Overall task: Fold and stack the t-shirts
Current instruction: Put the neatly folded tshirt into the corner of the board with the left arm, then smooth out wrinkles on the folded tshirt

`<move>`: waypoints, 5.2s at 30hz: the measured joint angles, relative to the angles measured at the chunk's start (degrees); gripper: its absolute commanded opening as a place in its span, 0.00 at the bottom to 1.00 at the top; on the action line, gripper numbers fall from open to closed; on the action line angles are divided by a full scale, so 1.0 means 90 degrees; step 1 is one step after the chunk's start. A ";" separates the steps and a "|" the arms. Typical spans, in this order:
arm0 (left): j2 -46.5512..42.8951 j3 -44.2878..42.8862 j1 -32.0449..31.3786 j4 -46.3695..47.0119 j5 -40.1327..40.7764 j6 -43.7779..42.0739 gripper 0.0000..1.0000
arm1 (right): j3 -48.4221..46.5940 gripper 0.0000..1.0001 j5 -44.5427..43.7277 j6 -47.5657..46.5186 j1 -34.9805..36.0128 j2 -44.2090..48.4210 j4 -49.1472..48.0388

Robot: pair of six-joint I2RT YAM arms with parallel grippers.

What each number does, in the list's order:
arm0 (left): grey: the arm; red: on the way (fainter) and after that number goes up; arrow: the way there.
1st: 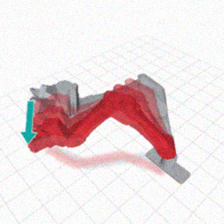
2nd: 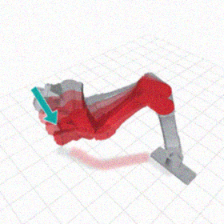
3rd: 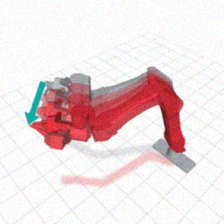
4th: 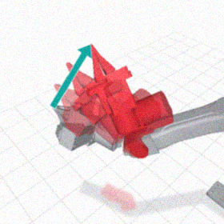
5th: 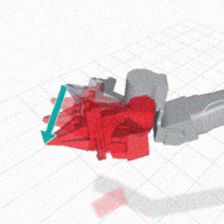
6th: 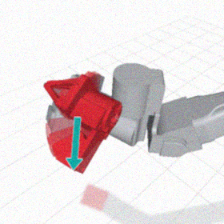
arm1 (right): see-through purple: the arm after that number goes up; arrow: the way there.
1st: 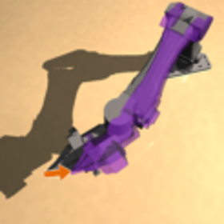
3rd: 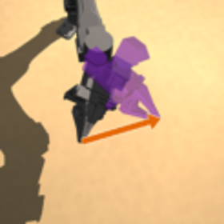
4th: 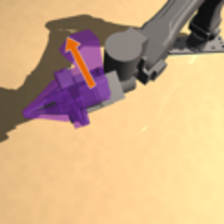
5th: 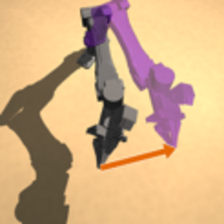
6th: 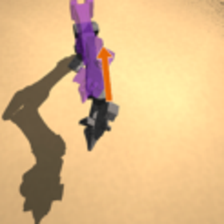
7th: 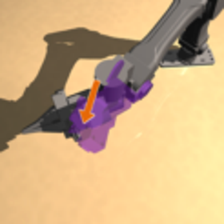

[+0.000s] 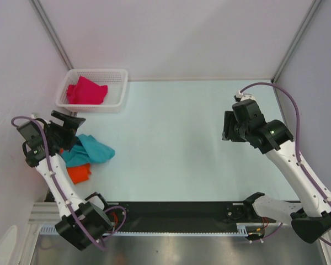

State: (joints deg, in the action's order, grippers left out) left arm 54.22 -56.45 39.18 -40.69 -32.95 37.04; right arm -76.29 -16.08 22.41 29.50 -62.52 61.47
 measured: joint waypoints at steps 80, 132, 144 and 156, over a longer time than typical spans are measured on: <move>0.1348 -0.0444 -0.3087 -0.1511 0.3672 -0.2016 0.99 | -0.0379 0.61 0.6594 0.3065 0.2157 -0.5136 -0.6880; 0.1744 -0.0100 -0.1207 -0.1715 0.5931 -0.1333 1.00 | 0.1421 0.59 0.7210 0.3172 0.1807 -0.5127 -0.8284; 0.2161 0.0073 -0.0891 -0.1100 0.5501 -0.1404 0.98 | 0.0869 0.59 0.6992 0.2929 0.1846 -0.5486 -0.7647; 0.2166 0.0355 -0.0719 -0.0663 0.5185 -0.1338 0.00 | 0.0738 0.58 0.6839 0.2781 0.1889 -0.5719 -0.7276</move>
State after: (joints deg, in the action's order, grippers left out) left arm 73.71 -53.25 32.71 -46.65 13.72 24.99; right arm -69.65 45.47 47.44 46.50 -113.99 -4.01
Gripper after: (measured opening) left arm 0.020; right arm 0.583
